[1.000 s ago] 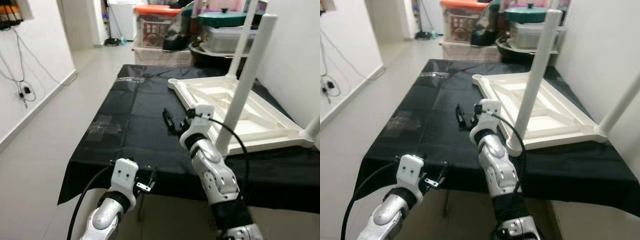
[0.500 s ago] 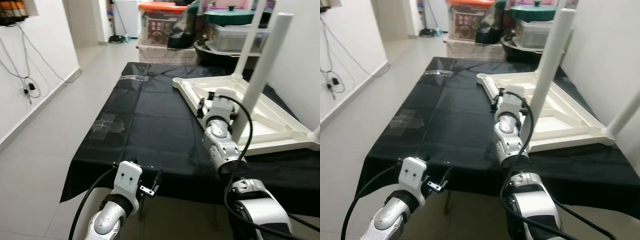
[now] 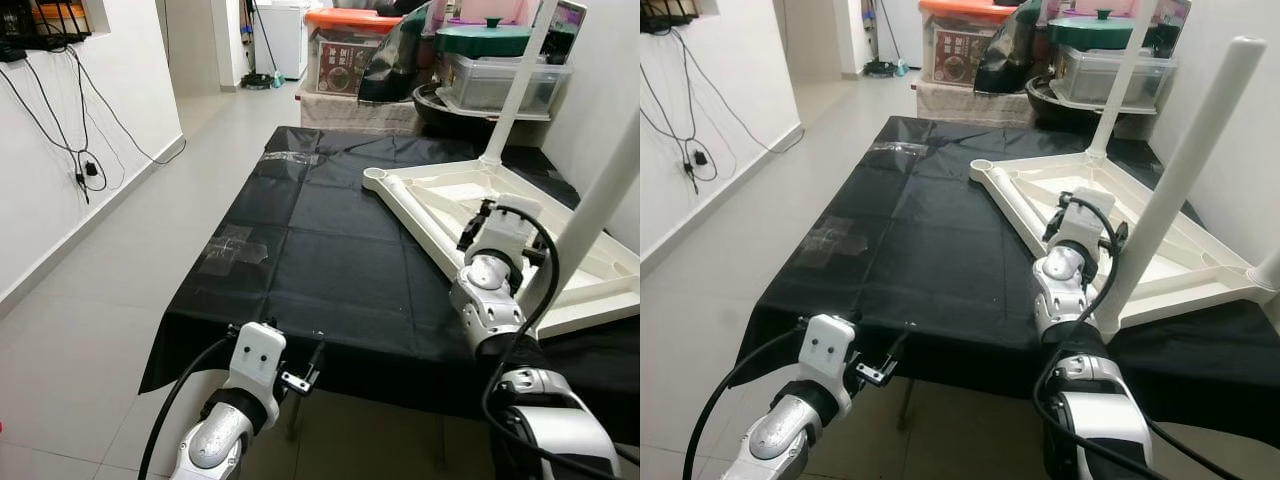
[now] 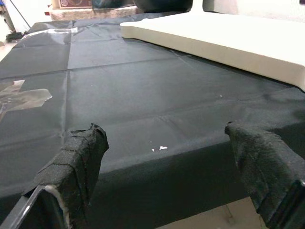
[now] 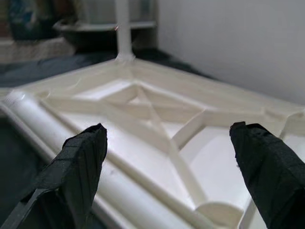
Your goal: Building children table
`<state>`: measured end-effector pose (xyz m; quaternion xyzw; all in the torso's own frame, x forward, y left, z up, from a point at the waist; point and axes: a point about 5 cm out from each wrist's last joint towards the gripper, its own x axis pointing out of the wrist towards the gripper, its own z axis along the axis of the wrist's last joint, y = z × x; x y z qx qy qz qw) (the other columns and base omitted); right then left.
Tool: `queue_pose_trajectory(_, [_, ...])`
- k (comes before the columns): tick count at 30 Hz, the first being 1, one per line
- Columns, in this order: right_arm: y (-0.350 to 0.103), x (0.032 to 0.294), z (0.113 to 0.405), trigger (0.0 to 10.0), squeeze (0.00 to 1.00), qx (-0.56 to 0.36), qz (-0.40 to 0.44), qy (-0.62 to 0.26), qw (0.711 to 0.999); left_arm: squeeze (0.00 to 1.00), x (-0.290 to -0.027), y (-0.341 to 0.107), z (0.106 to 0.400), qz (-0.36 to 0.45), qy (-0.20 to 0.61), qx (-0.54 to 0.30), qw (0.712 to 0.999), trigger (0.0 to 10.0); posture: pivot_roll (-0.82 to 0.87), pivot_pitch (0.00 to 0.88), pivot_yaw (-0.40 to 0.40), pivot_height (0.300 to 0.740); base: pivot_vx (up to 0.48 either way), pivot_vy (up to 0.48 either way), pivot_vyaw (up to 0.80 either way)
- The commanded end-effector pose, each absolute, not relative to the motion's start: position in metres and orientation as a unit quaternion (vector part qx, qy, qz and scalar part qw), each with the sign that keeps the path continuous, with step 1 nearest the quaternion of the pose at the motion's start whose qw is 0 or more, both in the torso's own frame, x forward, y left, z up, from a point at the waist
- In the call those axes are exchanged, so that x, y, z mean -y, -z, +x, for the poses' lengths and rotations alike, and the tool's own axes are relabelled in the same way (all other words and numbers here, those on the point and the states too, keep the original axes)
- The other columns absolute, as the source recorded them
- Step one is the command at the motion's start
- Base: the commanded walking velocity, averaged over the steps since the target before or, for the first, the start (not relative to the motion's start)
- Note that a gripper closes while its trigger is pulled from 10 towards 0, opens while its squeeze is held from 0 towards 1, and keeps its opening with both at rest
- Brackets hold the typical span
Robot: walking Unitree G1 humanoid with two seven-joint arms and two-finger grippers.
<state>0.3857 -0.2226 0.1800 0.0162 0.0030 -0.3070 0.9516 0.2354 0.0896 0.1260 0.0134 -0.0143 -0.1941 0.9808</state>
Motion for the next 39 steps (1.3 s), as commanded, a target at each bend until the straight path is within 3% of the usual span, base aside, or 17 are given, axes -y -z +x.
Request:
queue_pose_trajectory(1, [-0.178, 0.208, 0.393, 10.0, 0.00, -0.017, 0.046, 0.238, 0.970, 0.00, -0.090, -0.125, 0.233, 0.016, 0.196, 0.007, 0.980, 10.0, 0.09, 0.000, -0.063, 0.740, 0.000, 0.000, 0.00])
queue_pose_trajectory(2, [-0.183, 0.192, 0.401, 10.0, 0.00, -0.020, 0.039, 0.174, 0.984, 0.00, -0.090, -0.127, 0.232, 0.015, 0.196, 0.009, 0.981, 10.0, 0.09, 0.000, -0.069, 0.740, 0.000, 0.000, 0.00])
queue_pose_trajectory(4, [-0.183, 0.192, 0.401, 10.0, 0.00, -0.020, 0.039, 0.174, 0.984, 0.00, -0.090, -0.127, 0.232, 0.015, 0.196, 0.009, 0.981, 10.0, 0.09, 0.000, -0.069, 0.740, 0.000, 0.000, 0.00])
queue_pose_trajectory(5, [-0.188, 0.182, 0.406, 10.0, 0.00, -0.022, 0.035, 0.129, 0.991, 0.00, -0.090, -0.129, 0.230, 0.015, 0.196, 0.010, 0.981, 10.0, 0.09, 0.005, -0.069, 0.740, 0.000, 0.000, 0.00])
queue_pose_trajectory(19, [-0.213, 0.179, 0.420, 10.0, 0.00, -0.086, -0.099, 0.025, 0.991, 0.00, -0.086, -0.148, 0.192, -0.003, 0.213, 0.002, 0.977, 10.0, 0.11, 0.191, -0.071, 0.740, 0.000, 0.000, 0.00])
queue_pose_trajectory(26, [-0.214, 0.178, 0.421, 10.0, 0.00, -0.110, -0.142, 0.001, 0.984, 0.00, -0.085, -0.156, 0.180, -0.011, 0.209, -0.006, 0.978, 10.0, 0.10, 0.273, -0.076, 0.740, 0.000, 0.000, 0.00])
queue_pose_trajectory(39, [-0.215, 0.170, 0.422, 10.0, 0.00, -0.129, -0.165, -0.026, 0.977, 0.00, -0.081, -0.162, 0.160, -0.028, 0.212, -0.034, 0.976, 10.0, 0.08, 0.339, -0.093, 0.740, 0.000, 0.000, 0.00])
